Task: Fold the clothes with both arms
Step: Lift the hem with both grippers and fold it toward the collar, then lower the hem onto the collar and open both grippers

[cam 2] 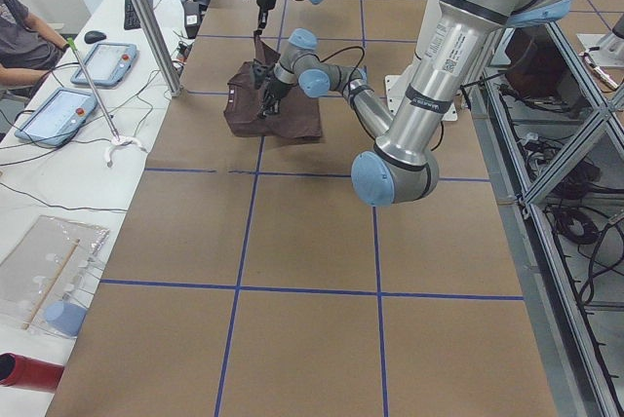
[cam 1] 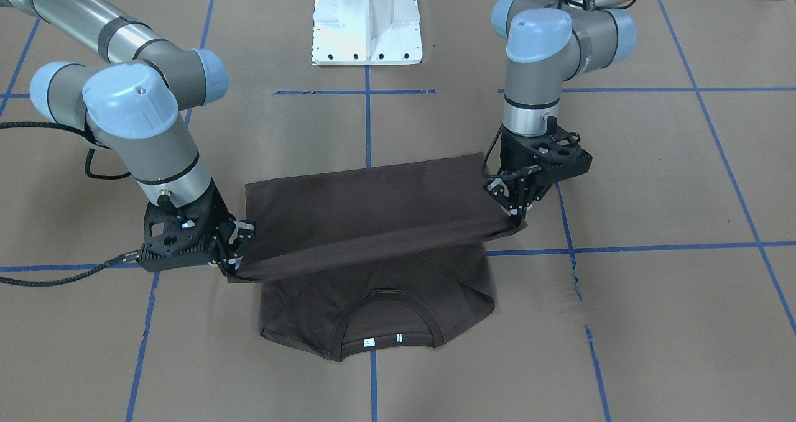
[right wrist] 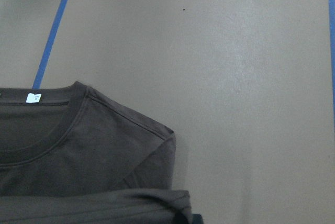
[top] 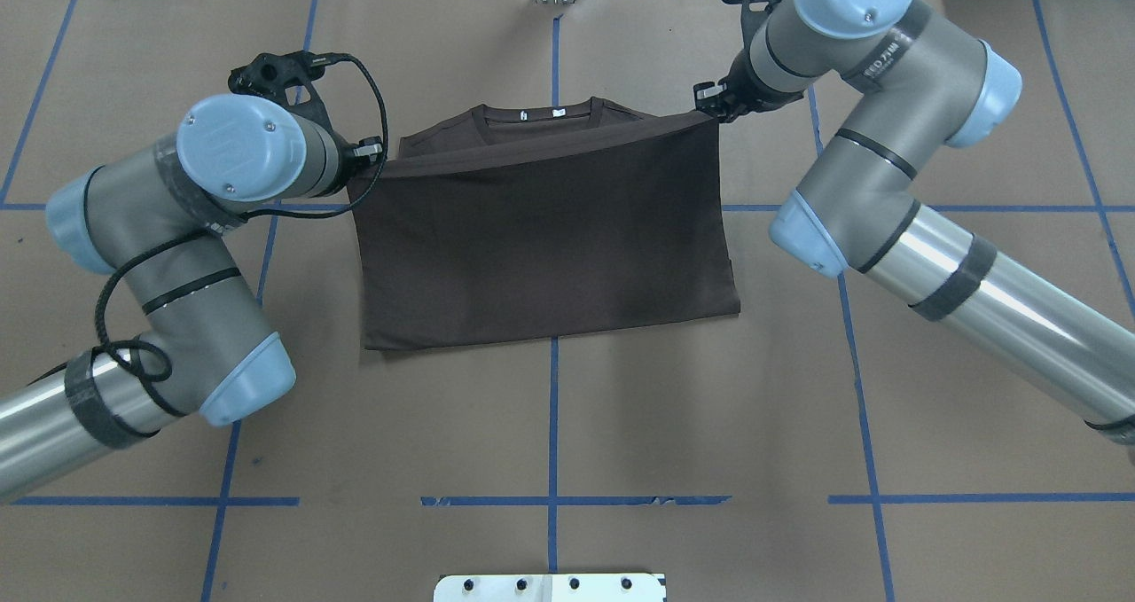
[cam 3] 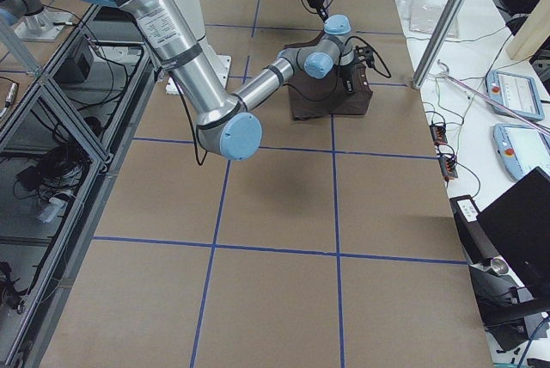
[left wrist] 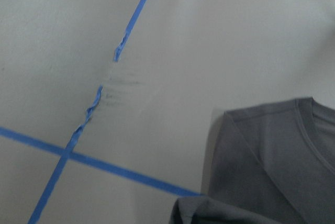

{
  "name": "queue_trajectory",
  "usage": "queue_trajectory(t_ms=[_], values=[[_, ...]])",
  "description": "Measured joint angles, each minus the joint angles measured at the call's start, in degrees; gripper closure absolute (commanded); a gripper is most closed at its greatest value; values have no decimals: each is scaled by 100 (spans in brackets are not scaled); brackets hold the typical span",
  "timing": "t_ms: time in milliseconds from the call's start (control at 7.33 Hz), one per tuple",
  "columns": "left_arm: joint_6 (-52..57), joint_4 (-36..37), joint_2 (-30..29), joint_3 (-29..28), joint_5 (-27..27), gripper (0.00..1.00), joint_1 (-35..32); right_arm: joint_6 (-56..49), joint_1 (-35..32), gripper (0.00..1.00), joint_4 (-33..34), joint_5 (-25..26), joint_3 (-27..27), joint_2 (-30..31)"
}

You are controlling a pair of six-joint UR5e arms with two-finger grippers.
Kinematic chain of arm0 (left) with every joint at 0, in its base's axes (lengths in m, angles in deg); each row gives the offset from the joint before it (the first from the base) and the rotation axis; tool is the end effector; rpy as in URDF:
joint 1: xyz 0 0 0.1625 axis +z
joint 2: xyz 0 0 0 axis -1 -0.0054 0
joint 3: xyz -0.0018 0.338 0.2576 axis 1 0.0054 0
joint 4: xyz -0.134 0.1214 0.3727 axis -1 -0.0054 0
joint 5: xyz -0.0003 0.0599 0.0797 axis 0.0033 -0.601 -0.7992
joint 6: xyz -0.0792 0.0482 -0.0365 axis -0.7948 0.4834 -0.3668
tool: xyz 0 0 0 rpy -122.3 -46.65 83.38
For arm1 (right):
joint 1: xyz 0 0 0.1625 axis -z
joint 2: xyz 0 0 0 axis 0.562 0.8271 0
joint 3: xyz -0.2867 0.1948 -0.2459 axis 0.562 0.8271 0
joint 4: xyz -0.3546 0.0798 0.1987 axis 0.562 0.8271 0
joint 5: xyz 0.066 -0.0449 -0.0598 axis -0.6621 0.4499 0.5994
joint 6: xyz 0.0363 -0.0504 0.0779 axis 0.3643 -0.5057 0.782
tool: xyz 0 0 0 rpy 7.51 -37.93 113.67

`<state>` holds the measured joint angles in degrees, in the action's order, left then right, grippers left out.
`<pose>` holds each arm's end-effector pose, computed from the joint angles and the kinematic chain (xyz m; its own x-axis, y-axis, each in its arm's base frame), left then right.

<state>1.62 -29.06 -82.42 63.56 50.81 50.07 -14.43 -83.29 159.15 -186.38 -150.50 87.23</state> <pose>0.4226 -0.5265 0.2832 0.6145 -0.2963 -0.7312 0.5603 0.8164 0.1400 -0.4007 -0.6173 0.2749 0.7008 -0.1182 0.7035 -0.1464 0.9413 0.3040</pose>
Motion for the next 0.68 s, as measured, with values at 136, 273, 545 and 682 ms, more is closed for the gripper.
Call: queue_trajectory(t_ms=[136,273,545,682], values=[[24,-200,-112,-300,-2,100,-83,5,-25,100,-212,12,366,-172],[52,-410,-212,-606,-5,100,-123,22,-36,100,-667,29,785,-261],[86,-732,-330,-1044,-14,100,-148,37,-51,100,-1267,41,1293,-307],[92,-784,-421,-1203,-16,100,-149,42,-58,100,-1339,42,1355,-320]])
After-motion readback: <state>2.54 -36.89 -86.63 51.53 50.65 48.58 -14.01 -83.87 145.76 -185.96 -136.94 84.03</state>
